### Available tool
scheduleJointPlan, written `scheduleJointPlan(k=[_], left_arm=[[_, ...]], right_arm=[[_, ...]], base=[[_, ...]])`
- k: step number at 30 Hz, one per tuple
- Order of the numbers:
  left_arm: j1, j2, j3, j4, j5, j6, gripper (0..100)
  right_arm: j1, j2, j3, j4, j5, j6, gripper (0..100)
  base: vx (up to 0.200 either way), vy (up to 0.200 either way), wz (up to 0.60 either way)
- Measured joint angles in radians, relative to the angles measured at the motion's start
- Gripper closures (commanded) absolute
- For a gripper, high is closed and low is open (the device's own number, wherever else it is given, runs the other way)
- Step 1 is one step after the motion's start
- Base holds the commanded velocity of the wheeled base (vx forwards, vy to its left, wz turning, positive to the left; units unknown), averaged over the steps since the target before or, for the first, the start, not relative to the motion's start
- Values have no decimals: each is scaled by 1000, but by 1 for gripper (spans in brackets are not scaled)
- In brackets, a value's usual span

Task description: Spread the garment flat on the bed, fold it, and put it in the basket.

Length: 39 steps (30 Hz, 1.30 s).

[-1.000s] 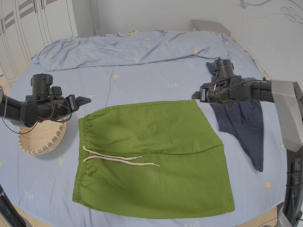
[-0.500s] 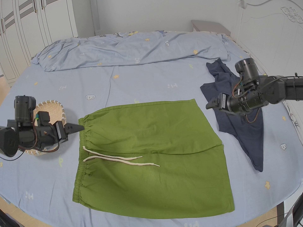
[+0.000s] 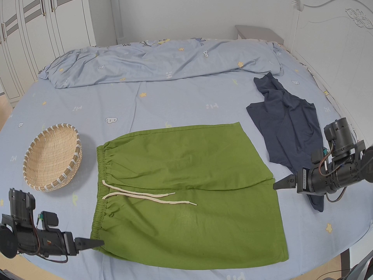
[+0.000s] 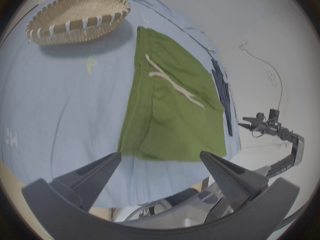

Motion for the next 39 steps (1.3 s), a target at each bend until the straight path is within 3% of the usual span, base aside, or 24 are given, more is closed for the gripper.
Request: scheduleJointPlan(k=[10,24,39], left_arm=[[20,79,71,-50,-17,65,0],[33,226,-21,-71,-25,64,0],[35,313,-44,-130,-98,40,0]], right_arm=[[6,-87,73,-19,19,3,0],[9,-104,79,-20,19,4,0],[9,-103,79,-20,19,6,0]], base=[[0,0,0],[0,0,0],[0,0,0]])
